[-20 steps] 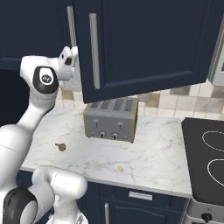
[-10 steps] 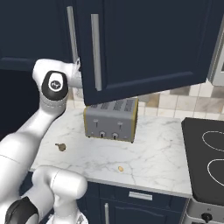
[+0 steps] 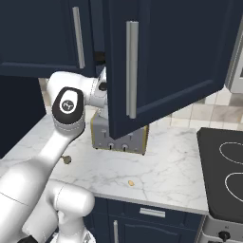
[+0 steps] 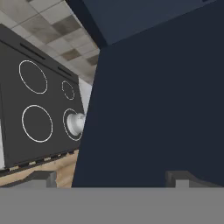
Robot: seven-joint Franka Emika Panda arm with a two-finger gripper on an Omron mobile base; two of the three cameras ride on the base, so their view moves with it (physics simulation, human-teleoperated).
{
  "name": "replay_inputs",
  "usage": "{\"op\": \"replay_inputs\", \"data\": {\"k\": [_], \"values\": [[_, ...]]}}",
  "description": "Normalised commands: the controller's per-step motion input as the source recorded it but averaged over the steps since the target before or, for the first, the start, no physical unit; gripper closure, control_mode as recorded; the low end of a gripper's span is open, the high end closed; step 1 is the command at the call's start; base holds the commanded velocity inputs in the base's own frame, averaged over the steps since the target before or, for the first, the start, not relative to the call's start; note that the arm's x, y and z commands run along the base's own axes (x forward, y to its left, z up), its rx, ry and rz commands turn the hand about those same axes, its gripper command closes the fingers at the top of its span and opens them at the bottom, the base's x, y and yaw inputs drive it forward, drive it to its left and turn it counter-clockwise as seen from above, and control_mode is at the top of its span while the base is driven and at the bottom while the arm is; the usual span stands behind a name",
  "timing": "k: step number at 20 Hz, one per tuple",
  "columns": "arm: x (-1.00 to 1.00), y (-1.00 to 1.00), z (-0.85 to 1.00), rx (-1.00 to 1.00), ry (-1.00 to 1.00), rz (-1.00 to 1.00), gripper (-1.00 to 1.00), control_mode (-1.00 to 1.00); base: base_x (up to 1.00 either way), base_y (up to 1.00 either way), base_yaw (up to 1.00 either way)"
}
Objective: Pick the pan from the cabinet and place it on the stove. Then turn on the stove burner for the pan.
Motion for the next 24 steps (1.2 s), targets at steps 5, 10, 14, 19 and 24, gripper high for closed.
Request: {"op": "replay_inputs", "data": {"k": [5,10,14,19,24], "values": [[-0.42,-0.95,0.00,0.06,0.00,-0.18,-1.00,-1.00,0.00,0.00,0.00],[-0.12,-0.97,0.00,0.09,0.03,-0.14,-1.00,-1.00,0.00,0.00,0.00],[0.00,-0.92,-0.04,0.12,0.00,-0.09,-1.00,-1.00,0.00,0.00,0.00],[0.00,-0.66,-0.15,0.08,0.01,-0.07,-1.00,-1.00,0.00,0.00,0.00],[-0.21,-0.15,-0.05,0.04,-0.09,0.00,-1.00,-1.00,0.00,0.00,0.00]]}}
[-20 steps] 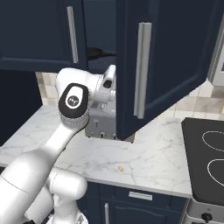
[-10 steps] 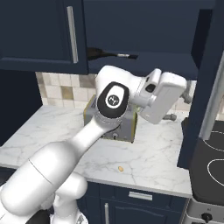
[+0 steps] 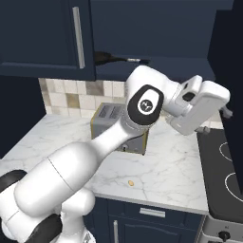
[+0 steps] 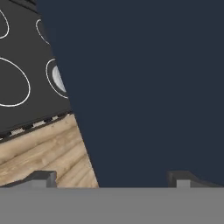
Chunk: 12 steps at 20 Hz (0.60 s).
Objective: Pick the pan from the cabinet and place it on the stove. Then turn on the stove burner for the pan.
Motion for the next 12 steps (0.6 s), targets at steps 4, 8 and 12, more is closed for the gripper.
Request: {"op": "replay_inputs", "data": {"k": [4,8,12], "values": [[-0.56,0.87,-0.06,0.01,-0.28,0.06,-1.00,-1.00,0.00,0.00,0.00],[-0.41,1.00,-0.17,0.05,-0.33,0.11,-1.00,-1.00,0.00,0.00,0.00],[-0.33,1.00,-0.17,0.11,-0.31,0.12,-1.00,-1.00,0.00,0.00,0.00]]}}
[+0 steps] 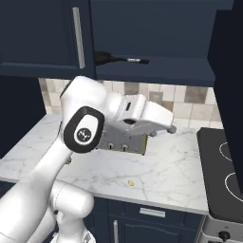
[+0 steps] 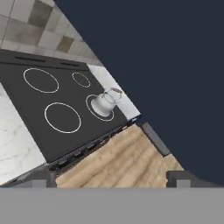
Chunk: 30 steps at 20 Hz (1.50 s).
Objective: Pick the pan from the cabinet and place it on the stove. Then turn on the stove burner for the pan.
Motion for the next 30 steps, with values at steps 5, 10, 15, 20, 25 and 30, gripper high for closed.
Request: {"op": "replay_inputs", "data": {"k": [5,10,15,20,25,30], "values": [[-0.15,1.00,-0.05,0.14,-0.25,0.17,-1.00,-1.00,0.00,0.00,0.00],[0.00,0.99,0.00,0.14,-0.18,0.24,-1.00,-1.00,0.00,0.00,0.00],[0.19,0.89,0.07,0.13,-0.18,0.26,-1.00,-1.00,0.00,0.00,0.00],[0.34,0.68,0.10,0.13,-0.23,0.29,-1.00,-1.00,0.00,0.00,0.00],[0.38,0.55,0.16,0.13,-0.27,0.30,-1.00,-1.00,0.00,0.00,0.00],[0.29,0.48,0.32,0.10,-0.27,0.24,-1.00,-1.00,0.00,0.00,0.00]]}}
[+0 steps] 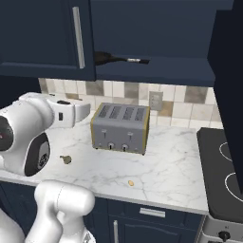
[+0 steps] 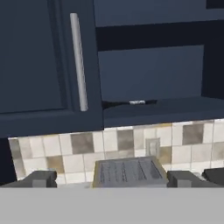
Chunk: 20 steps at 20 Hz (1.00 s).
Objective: Pick the pan from the cabinet and place it on the stove. Then turn on the stove burner for the pan.
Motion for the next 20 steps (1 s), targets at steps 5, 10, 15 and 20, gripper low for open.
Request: {"op": "replay_inputs", "data": {"k": [5,10,15,20], "values": [[0.17,0.43,0.56,0.04,-0.28,0.17,-1.00,-1.00,0.00,0.00,0.00],[0.02,0.31,0.73,-0.01,-0.28,0.03,-1.00,-1.00,0.00,0.00,0.00],[0.16,0.23,0.51,-0.03,-0.16,0.00,-1.00,-1.00,0.00,0.00,0.00],[0.30,0.01,0.20,-0.01,-0.04,0.00,-1.00,-1.00,0.00,0.00,0.00]]}}
